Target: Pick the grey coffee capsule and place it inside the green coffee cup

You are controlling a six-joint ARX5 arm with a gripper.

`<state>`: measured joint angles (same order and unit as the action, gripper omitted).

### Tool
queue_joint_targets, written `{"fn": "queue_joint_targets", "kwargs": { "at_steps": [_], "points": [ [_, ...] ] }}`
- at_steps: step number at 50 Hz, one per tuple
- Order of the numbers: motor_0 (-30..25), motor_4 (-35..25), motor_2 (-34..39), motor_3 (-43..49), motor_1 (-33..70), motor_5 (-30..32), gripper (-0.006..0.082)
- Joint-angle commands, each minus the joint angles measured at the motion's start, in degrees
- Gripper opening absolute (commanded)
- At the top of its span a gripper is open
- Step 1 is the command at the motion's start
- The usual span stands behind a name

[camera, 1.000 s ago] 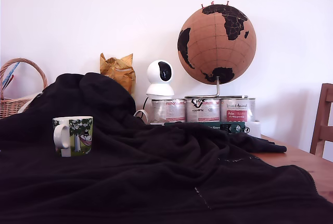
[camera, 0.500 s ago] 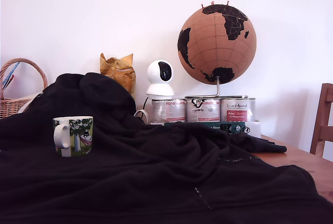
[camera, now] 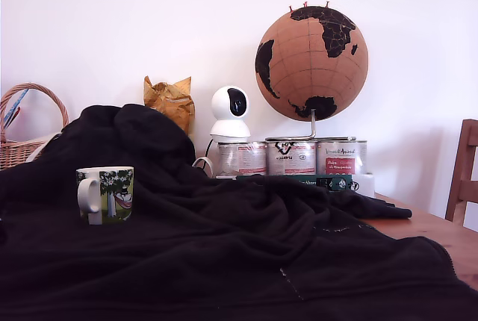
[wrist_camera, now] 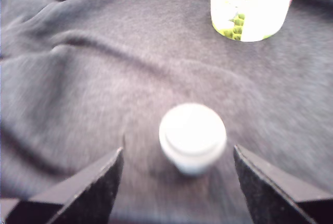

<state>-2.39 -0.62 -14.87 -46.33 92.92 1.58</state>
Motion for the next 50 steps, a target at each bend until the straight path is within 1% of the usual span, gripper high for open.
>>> {"fn": "queue_joint_targets", "kwargs": {
  "at_steps": [1,3,5,7,12,14,17,31,42,50],
  "points": [
    [0.02,0.07,-1.18,-0.44,1.66,0.44,0.0608],
    [0.02,0.04,-1.64,-0.46,2.40,0.42,0.0599],
    [0.02,0.04,-2.01,-0.48,2.78,0.42,0.0560],
    [0.02,0.04,-2.32,-0.48,3.08,0.44,0.0502],
    [0.02,-0.07,-3.06,-0.46,3.13,0.44,0.0283],
    [0.02,-0.15,-3.39,-0.50,3.13,0.42,0.0213],
    [0.02,-0.22,-4.07,-0.46,3.13,0.37,0.0161],
    [0.00,-2.49,-8.63,-1.75,3.08,-0.11,0.0159],
    [-0.42,-3.98,-16.31,-1.51,3.08,-1.44,0.0159],
    [-0.98,-5.27,-22.88,1.38,3.08,-1.62,0.0159]
  ]
}}
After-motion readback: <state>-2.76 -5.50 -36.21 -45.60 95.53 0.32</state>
